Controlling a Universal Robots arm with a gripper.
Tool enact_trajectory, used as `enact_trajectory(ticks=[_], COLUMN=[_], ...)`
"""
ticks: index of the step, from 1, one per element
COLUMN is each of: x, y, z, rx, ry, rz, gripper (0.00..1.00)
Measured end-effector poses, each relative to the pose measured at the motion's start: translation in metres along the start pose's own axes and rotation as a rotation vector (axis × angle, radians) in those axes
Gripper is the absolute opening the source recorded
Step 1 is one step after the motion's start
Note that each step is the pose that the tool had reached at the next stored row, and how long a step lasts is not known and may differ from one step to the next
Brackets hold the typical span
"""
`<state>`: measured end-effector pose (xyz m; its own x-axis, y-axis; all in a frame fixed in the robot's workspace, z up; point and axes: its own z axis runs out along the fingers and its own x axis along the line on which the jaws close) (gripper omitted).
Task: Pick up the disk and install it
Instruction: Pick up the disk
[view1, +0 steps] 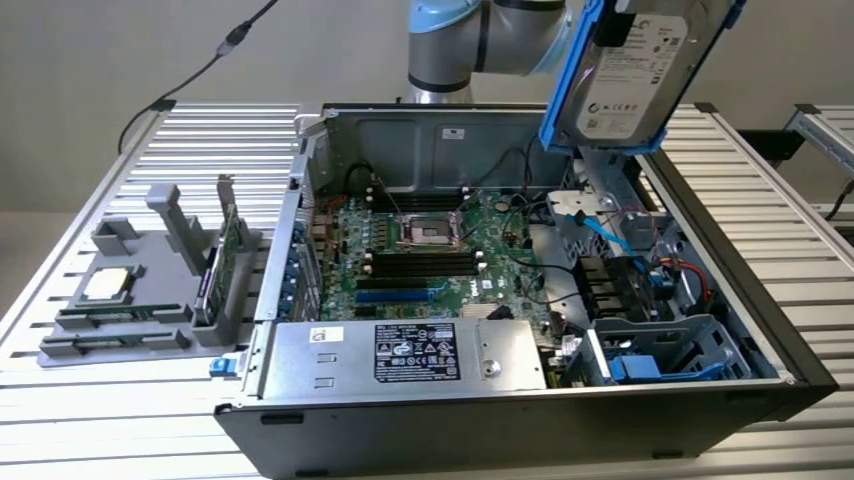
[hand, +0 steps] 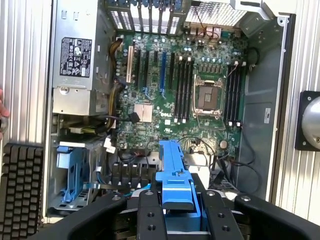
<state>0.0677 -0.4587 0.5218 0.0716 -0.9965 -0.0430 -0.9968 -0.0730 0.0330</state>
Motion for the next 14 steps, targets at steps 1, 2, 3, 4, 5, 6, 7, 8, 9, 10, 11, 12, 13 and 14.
enact_trajectory(ticks=[1,2,3,4,5,6,7,8,9,10,11,12,13,14], x=[0.002,0.004,0.006,0.008,0.010,0.012,0.013,0.015,0.016,0.017,0.018,0.019,0.020,0.020], y=[-0.0008,-0.0015,-0.0022,-0.0027,-0.0031,-0.0034,-0.0035,-0.0036,-0.0037,-0.0038,-0.0038,-0.0038,-0.0038,-0.0037], z=[-0.0002,-0.0003,-0.0004,-0.0005,-0.0006,-0.0007,-0.0007,-0.0008,-0.0008,-0.0009,-0.0009,-0.0010,-0.0010,-0.0010], rx=[0.0003,0.0008,0.0016,0.0032,0.0050,0.0070,0.0093,0.0118,0.0144,0.0173,0.0205,0.0237,0.0264,0.0286], ry=[0.0000,0.0001,0.0001,0.0003,0.0004,0.0006,0.0008,0.0010,0.0012,0.0014,0.0020,0.0030,0.0040,0.0050], rz=[0.000,0.000,0.000,0.000,0.000,0.000,0.000,0.000,0.000,-0.001,-0.001,-0.001,-0.001,-0.001], gripper=[0.33,0.33,0.33,0.33,0.33,0.33,0.33,0.33,0.33,0.33,0.33,0.33,0.33,0.33])
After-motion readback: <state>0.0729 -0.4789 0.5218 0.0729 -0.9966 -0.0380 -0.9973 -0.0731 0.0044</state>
